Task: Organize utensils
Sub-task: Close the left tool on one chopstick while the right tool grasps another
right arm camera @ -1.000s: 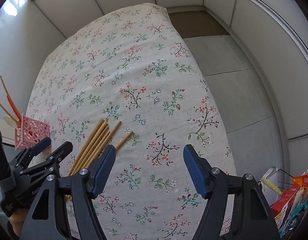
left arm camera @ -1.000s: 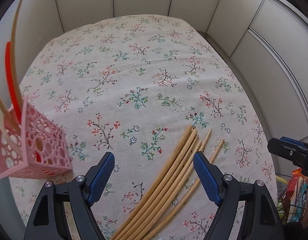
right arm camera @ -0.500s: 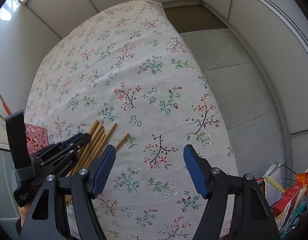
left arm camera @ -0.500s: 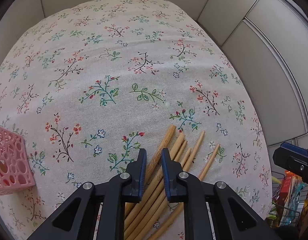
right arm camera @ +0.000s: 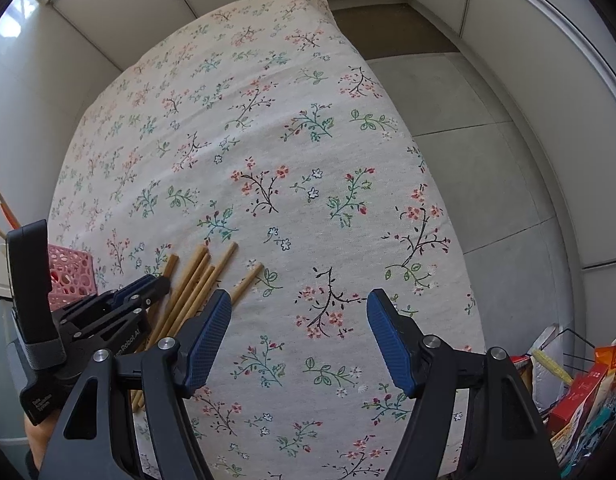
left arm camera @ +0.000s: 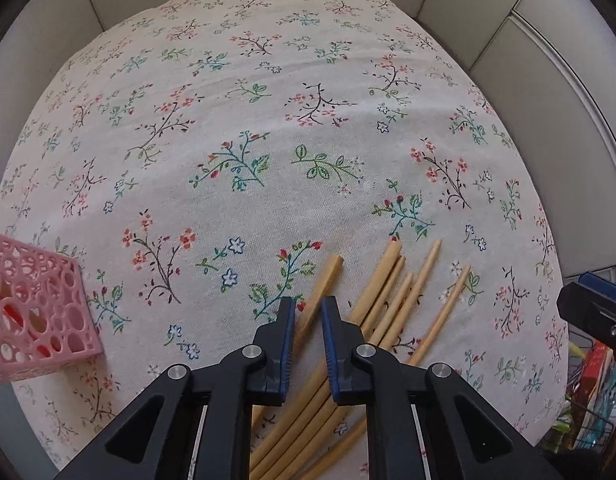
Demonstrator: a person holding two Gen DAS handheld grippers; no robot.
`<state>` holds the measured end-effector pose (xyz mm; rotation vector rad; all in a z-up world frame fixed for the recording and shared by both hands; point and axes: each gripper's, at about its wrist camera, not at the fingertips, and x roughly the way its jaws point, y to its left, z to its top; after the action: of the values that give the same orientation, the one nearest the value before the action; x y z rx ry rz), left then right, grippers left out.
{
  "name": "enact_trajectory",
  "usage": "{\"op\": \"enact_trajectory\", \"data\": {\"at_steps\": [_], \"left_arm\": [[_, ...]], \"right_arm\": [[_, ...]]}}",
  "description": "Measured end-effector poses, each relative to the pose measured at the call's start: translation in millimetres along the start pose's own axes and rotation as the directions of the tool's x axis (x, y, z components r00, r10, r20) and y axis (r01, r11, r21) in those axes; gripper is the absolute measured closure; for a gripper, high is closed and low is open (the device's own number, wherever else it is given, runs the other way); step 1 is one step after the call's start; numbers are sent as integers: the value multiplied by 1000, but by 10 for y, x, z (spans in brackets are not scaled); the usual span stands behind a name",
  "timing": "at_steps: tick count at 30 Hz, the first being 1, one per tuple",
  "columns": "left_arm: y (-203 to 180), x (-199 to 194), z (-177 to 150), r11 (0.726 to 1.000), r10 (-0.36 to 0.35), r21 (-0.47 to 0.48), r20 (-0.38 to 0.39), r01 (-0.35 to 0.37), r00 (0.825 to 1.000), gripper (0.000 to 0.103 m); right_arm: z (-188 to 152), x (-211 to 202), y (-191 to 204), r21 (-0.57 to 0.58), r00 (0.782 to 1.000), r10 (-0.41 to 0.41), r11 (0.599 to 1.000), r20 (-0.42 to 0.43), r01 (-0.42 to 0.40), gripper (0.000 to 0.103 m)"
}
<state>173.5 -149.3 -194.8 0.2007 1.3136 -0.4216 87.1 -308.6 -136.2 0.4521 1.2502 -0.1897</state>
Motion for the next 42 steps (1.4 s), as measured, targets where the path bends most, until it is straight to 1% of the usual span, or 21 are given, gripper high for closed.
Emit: {"op": "enact_trajectory", "data": {"at_steps": [3,5,9,12,17,23,27,31,34,35,37,39,40,42], "left_arm": [[-55,18,41,1000,17,21,36,-18,999,88],[-87,26,49,999,30,37,42,-32,999,89],[-62,-12,85,999,32,16,61,-33,998,92],[30,-205,51,1000,4,-8,112,-3,994,93],[142,-571,-60,998,-16,-49,204,27,979,93],[276,-849,-216,996,-53,-60,256,70,965,93],[338,-949,-285,994,-63,-70,275,85,959,94],[425,-1041,-356,992,-72,-74,292,97,954,96],[483,-1089,-394,992,-76,-76,298,103,952,96],[499,-1099,-403,992,-75,-77,298,103,952,96],[538,-1111,-421,991,-74,-81,296,103,952,96],[558,-1118,-439,991,-73,-83,294,101,953,96],[568,-1119,-446,991,-73,-84,293,102,953,96],[570,-1117,-447,991,-73,-84,293,102,953,96]], "right_arm": [[4,43,29,-4,1000,9,1000,-15,-10,30],[6,83,46,-7,1000,7,1000,-26,-7,30],[31,190,28,14,998,13,1000,-59,-12,30],[52,264,20,41,996,33,999,-84,-30,30],[67,378,112,43,993,50,998,-108,-45,30],[61,584,287,30,988,42,999,-150,-38,30],[87,696,423,5,989,2,1000,-147,-1,30],[108,774,523,-13,990,-80,997,-114,79,29],[94,826,642,-49,985,-146,989,-94,142,31],[83,839,680,-61,982,-168,985,-87,163,32],[61,845,744,-74,977,-200,978,-69,194,39],[48,836,778,-72,979,-194,979,-60,189,51],[45,832,789,-71,980,-189,980,-56,185,54],[45,825,795,-72,983,-177,982,-51,173,69]]}}
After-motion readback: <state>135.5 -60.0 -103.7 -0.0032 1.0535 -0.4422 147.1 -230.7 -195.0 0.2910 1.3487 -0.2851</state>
